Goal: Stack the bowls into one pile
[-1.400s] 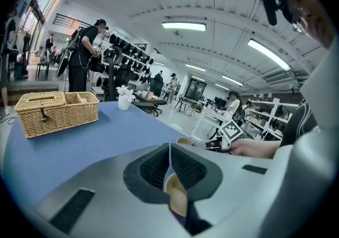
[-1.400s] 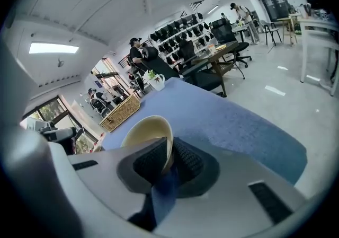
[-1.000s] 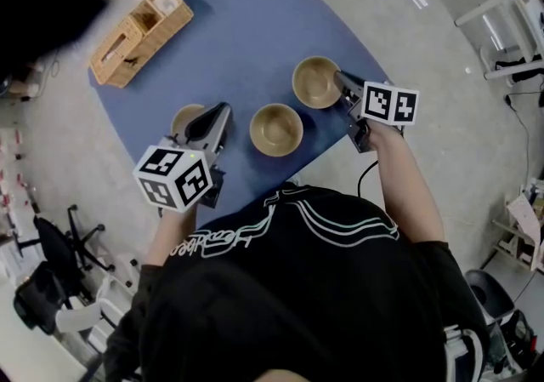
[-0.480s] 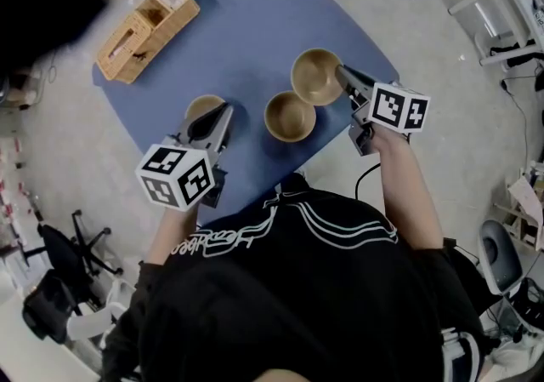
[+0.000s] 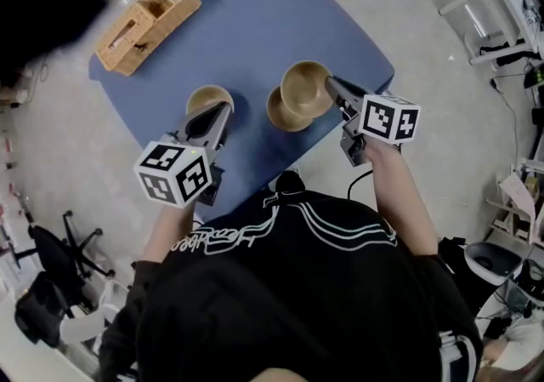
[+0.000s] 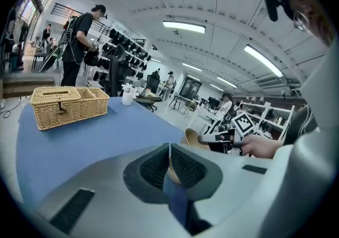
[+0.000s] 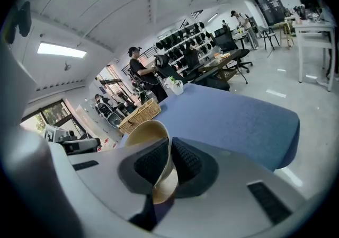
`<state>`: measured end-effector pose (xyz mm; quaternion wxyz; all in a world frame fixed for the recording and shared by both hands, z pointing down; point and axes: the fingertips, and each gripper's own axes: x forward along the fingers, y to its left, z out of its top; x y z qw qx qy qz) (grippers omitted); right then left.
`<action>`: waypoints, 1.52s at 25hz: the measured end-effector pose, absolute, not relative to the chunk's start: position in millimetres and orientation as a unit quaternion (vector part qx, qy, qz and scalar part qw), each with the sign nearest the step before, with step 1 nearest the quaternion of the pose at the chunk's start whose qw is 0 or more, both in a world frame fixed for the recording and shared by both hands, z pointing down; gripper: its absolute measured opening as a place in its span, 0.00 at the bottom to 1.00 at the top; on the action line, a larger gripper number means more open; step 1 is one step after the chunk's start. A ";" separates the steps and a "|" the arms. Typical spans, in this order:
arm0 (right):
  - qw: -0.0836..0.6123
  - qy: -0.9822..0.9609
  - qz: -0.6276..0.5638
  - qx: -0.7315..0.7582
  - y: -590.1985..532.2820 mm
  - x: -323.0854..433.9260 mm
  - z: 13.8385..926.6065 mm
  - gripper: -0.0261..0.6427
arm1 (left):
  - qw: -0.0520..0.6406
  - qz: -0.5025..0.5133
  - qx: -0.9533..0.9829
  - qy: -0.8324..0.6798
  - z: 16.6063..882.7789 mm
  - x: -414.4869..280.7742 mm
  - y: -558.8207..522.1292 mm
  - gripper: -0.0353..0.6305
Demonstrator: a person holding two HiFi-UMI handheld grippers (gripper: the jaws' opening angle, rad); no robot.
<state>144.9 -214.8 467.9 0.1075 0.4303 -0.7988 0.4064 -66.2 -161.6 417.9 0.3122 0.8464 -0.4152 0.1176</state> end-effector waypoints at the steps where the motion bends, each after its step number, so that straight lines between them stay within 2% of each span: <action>1: 0.113 -0.799 0.405 0.430 -211.8 142.0 469.0 0.11 | 0.313 0.115 0.846 -0.416 418.6 -68.6 -160.2 0.10; 16: 0.158 -0.792 0.426 0.407 -194.3 126.1 510.9 0.11 | 0.329 0.126 0.832 -0.429 431.7 -75.6 -141.1 0.10; 28: 0.179 -0.812 0.380 0.404 -192.2 113.4 520.4 0.11 | 0.333 0.130 0.826 -0.436 441.8 -91.3 -131.8 0.10; 30: 0.183 -0.821 0.361 0.402 -191.7 109.2 517.0 0.16 | 0.332 0.130 0.826 -0.436 442.2 -93.3 -130.6 0.10; 32: 0.190 -0.828 0.341 0.402 -191.0 105.1 514.4 0.28 | 0.332 0.130 0.827 -0.435 442.4 -95.3 -129.6 0.10; 34: 0.198 -0.832 0.325 0.404 -189.2 101.9 512.7 0.33 | 0.331 0.130 0.828 -0.433 442.5 -97.8 -128.1 0.10; 38: 0.196 -0.835 0.309 0.411 -184.6 96.9 502.3 0.36 | 0.328 0.130 0.831 -0.431 441.0 -103.3 -122.9 0.10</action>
